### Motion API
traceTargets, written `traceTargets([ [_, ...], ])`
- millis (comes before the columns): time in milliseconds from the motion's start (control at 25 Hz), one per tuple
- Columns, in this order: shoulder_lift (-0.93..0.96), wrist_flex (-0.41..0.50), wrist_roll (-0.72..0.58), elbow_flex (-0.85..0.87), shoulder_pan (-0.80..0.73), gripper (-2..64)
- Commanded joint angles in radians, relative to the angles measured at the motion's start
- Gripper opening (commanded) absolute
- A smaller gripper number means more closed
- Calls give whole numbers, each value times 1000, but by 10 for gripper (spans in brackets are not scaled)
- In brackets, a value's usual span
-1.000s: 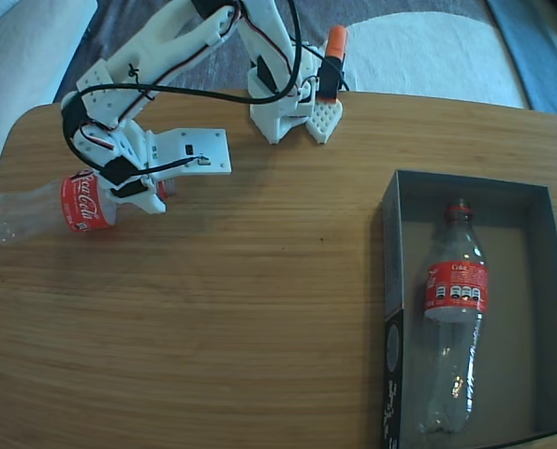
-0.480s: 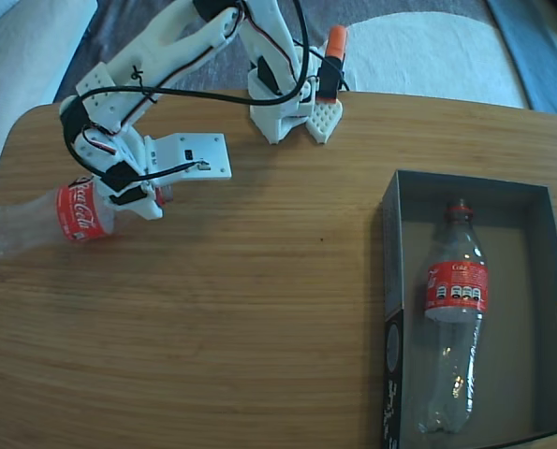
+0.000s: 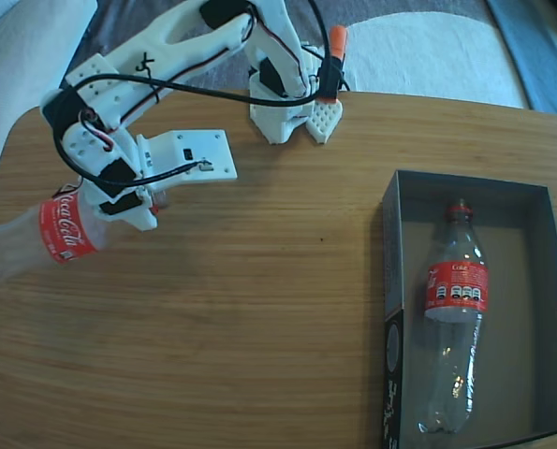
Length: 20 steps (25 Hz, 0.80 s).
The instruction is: Grasp the bottles and put them in the box.
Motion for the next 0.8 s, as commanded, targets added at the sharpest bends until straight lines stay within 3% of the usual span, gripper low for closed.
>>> traceTargets([
  [0,20,66,37,-140,-54,8],
  [80,20,109,48,-196,-98,8],
  [320,21,115,129,-324,-256,8],
  [760,21,115,270,-405,-710,8],
])
